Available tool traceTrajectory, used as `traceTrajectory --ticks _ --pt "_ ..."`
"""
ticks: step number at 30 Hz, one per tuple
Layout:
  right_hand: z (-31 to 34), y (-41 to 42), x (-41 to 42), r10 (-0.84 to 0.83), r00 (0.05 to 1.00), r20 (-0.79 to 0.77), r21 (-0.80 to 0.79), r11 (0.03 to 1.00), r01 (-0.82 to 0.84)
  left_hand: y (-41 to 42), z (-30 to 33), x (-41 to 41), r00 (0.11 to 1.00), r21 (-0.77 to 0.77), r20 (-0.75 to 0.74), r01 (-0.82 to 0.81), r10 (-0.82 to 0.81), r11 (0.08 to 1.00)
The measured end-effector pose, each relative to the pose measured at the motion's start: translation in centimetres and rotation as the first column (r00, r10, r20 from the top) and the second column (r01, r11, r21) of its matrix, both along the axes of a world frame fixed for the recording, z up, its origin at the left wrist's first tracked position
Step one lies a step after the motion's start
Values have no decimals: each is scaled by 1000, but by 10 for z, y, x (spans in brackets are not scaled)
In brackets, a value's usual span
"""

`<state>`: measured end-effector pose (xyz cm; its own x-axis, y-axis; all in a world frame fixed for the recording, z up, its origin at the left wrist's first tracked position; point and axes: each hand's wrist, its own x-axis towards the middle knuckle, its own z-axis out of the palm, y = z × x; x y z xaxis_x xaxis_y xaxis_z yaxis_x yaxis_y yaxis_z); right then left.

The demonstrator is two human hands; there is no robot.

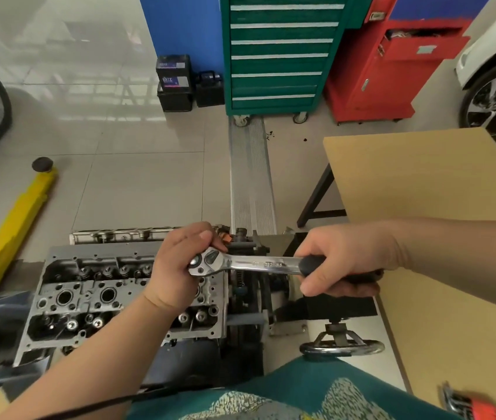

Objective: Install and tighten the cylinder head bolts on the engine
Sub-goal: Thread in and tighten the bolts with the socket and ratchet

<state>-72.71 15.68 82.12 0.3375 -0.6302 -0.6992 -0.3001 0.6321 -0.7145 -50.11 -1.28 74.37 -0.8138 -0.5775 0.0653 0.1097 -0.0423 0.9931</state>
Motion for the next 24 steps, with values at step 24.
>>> traceTrajectory --ticks 24 --pt "-11 39 102 -524 -84 -848 -484 828 -282 13 34 6 977 -983 182 180 112 24"
